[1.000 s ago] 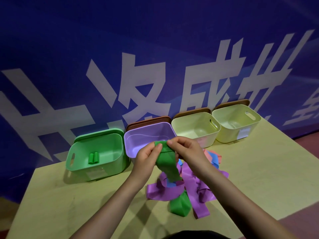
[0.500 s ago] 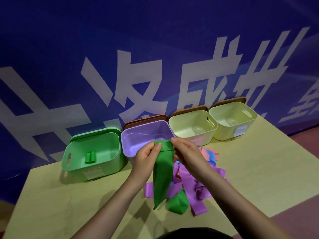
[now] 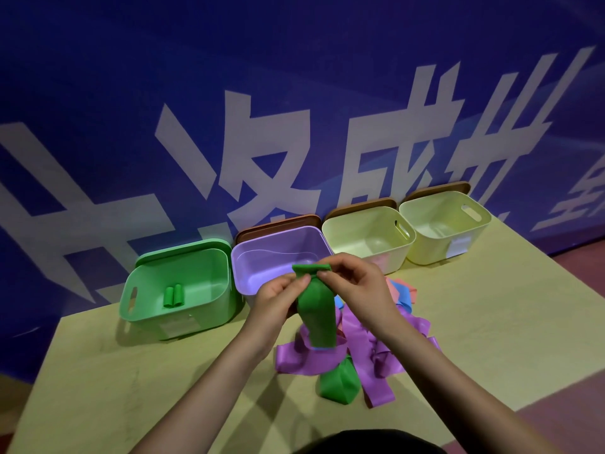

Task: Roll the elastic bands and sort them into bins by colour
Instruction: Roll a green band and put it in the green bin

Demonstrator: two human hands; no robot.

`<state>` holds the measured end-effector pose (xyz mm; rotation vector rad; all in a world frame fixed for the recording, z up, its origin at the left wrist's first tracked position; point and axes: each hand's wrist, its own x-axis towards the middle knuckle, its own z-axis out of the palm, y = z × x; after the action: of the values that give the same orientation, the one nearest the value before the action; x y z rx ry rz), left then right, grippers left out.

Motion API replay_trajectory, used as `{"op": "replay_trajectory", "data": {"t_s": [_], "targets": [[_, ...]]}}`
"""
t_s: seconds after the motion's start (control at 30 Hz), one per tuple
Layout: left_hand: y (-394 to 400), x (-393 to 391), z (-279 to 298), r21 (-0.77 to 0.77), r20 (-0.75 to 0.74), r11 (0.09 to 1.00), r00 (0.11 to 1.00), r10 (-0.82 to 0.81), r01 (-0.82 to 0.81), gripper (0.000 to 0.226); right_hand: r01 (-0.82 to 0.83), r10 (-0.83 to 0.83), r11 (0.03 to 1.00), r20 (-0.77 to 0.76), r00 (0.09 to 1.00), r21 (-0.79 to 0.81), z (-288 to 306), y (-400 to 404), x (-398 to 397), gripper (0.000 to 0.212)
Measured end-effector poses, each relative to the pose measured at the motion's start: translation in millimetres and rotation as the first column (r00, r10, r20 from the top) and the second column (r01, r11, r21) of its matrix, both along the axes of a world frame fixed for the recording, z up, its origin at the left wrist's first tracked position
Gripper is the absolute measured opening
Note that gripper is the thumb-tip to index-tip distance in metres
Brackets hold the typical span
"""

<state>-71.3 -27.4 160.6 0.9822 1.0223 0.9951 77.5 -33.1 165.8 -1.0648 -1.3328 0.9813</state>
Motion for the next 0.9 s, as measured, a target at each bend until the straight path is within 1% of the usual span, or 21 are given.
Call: {"op": "replay_trajectory", "data": {"t_s": [0.03, 0.1, 0.2, 0.27, 0.33, 0.4, 0.5, 0.57, 0.6, 0.63, 0.67, 0.7, 0.73, 0.8, 0.83, 0.9], "targets": [[0.6, -0.8, 0.8, -0.019, 0.034, 1.000, 0.999, -0.002, 0.003, 0.017, -0.002, 0.000, 0.999, 0.042, 0.999, 0.035, 0.1, -0.1, 1.3, 0.024], [1.7, -1.4, 3.7, -0.060, 0.115, 0.998, 0.993, -0.007, 0.014, 0.020, -0.032, 0.004, 0.989, 0.190, 0.982, 0.143, 1.2, 0.8, 5.5, 0.025], [0.7, -2.9, 7.9, -0.095, 0.190, 0.995, 0.982, -0.019, 0.038, 0.028, -0.127, 0.000, 0.948, 0.399, 0.917, 0.292, 5.0, 4.5, 14.8, 0.021], [1.0, -3.6, 9.3, -0.140, 0.263, 0.989, 0.965, -0.007, 0.045, 0.032, -0.160, -0.016, 0.927, 0.462, 0.887, 0.340, 7.9, 7.0, 20.2, 0.023], [3.0, -3.9, 10.1, -0.175, 0.328, 0.984, 0.944, 0.017, 0.043, 0.031, -0.170, -0.032, 0.917, 0.492, 0.870, 0.360, 10.2, 8.1, 23.2, 0.026], [4.2, -3.0, 11.3, -0.156, 0.329, 0.987, 0.944, 0.009, 0.045, 0.030, -0.177, -0.042, 0.910, 0.510, 0.859, 0.374, 11.5, 8.5, 24.2, 0.026], [2.0, -1.7, 9.4, -0.043, 0.193, 0.998, 0.980, -0.042, 0.051, 0.021, -0.199, -0.043, 0.902, 0.535, 0.843, 0.385, 11.2, 10.9, 26.1, 0.027], [0.1, -1.3, 7.8, -0.012, 0.124, 0.999, 0.992, -0.029, 0.031, 0.016, -0.224, 0.028, 0.920, 0.518, 0.855, 0.321, 10.5, 11.0, 26.2, 0.029], [-0.3, -1.7, 6.9, -0.007, 0.103, 1.000, 0.995, -0.016, 0.017, 0.018, -0.224, 0.084, 0.941, 0.464, 0.882, 0.255, 10.2, 9.8, 25.3, 0.033], [0.0, -2.6, 5.3, 0.002, 0.082, 1.000, 0.997, -0.001, 0.001, 0.019, -0.207, 0.134, 0.964, 0.366, 0.921, 0.167, 10.9, 7.1, 23.6, 0.036], [0.0, -3.0, 5.0, 0.020, 0.059, 1.000, 0.998, 0.011, -0.012, 0.019, -0.185, 0.164, 0.980, 0.234, 0.958, 0.071, 12.1, 4.0, 21.2, 0.035], [-0.3, -3.1, 5.2, 0.040, 0.037, 0.999, 0.999, 0.020, -0.021, 0.018, -0.166, 0.166, 0.986, 0.124, 0.978, -0.011, 12.6, 1.7, 18.2, 0.030], [-1.0, -2.5, 6.2, 0.061, 0.016, 0.998, 1.000, 0.027, -0.028, 0.017, -0.156, 0.161, 0.984, 0.059, 0.985, -0.084, 11.6, 0.4, 15.1, 0.024], [-2.2, -0.7, 7.4, 0.116, -0.039, 0.992, 0.998, 0.052, -0.047, 0.013, -0.127, 0.143, 0.982, 0.112, 0.983, -0.141, 7.7, -0.1, 10.3, 0.013], [-2.9, 0.1, 8.6, 0.146, -0.072, 0.988, 0.995, 0.064, -0.053, 0.012, -0.105, 0.124, 0.984, 0.133, 0.983, -0.144, 4.9, 0.5, 8.4, 0.014], [-4.2, 1.1, 11.1, 0.184, -0.119, 0.982, 0.990, 0.073, -0.050, 0.009, -0.067, 0.081, 0.985, 0.079, 0.994, -0.158, 2.3, 1.6, 6.1, 0.020]]}}
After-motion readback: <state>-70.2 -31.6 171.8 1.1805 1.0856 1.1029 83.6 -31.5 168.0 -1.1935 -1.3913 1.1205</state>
